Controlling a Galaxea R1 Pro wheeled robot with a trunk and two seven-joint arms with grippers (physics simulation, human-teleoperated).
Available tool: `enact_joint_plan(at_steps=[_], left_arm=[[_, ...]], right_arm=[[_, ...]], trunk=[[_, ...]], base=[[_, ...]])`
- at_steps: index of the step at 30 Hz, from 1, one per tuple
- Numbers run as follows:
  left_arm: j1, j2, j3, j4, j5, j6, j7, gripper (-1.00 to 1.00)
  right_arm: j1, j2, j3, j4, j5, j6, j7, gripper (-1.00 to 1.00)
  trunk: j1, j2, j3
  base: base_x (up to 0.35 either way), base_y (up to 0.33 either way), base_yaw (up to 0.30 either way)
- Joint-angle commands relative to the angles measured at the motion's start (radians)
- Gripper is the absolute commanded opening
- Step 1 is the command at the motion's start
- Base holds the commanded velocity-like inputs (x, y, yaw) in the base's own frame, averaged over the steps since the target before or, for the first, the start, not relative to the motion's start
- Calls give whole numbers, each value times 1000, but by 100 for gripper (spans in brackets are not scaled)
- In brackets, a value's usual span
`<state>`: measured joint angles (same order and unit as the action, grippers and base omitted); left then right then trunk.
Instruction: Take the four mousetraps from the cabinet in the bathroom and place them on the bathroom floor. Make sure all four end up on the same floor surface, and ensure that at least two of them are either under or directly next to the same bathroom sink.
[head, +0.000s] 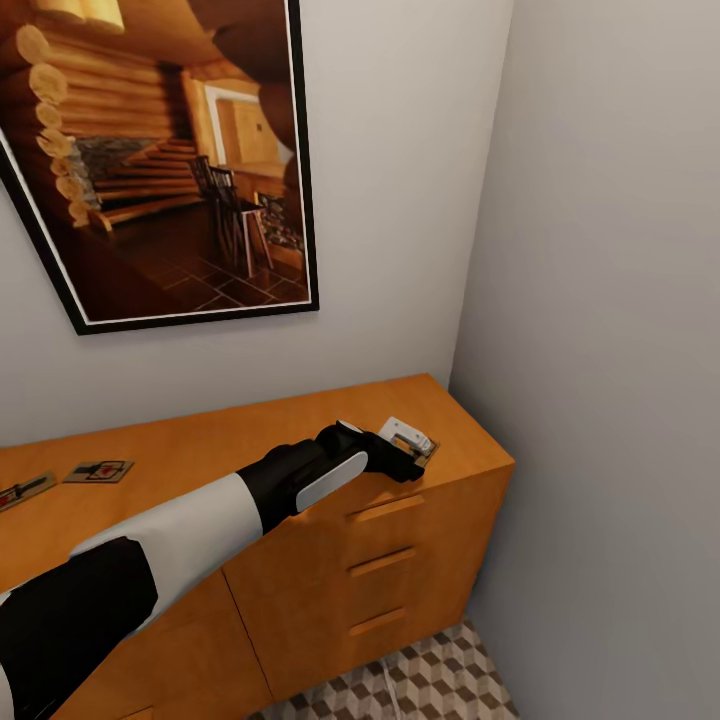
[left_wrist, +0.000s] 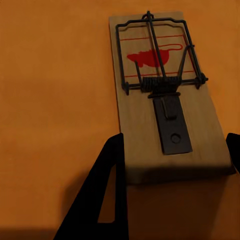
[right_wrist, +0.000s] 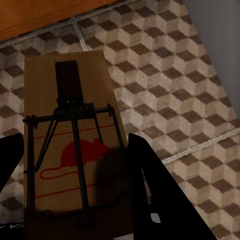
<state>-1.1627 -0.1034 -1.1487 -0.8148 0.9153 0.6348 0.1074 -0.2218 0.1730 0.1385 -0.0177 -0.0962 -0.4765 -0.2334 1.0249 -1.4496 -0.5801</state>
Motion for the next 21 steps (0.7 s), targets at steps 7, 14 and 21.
enact_joint_plan(at_steps=[7, 14, 21], left_arm=[[-1, 1, -17, 13, 14, 2, 8, -100], [0, 1, -8, 0, 12, 3, 9, -100], [-1, 1, -2, -37, 9, 11, 10, -100]], right_arm=[[-1, 0, 9, 1, -13, -4, -1, -100], [-1, 0, 9, 1, -13, -4, -1, -100], [-1, 1, 9, 1, -13, -5, -1, -100]], trunk=[[0, 0, -1], [0, 0, -1], [0, 0, -1]], base=[[0, 0, 0], [0, 0, 0], [0, 0, 0]])
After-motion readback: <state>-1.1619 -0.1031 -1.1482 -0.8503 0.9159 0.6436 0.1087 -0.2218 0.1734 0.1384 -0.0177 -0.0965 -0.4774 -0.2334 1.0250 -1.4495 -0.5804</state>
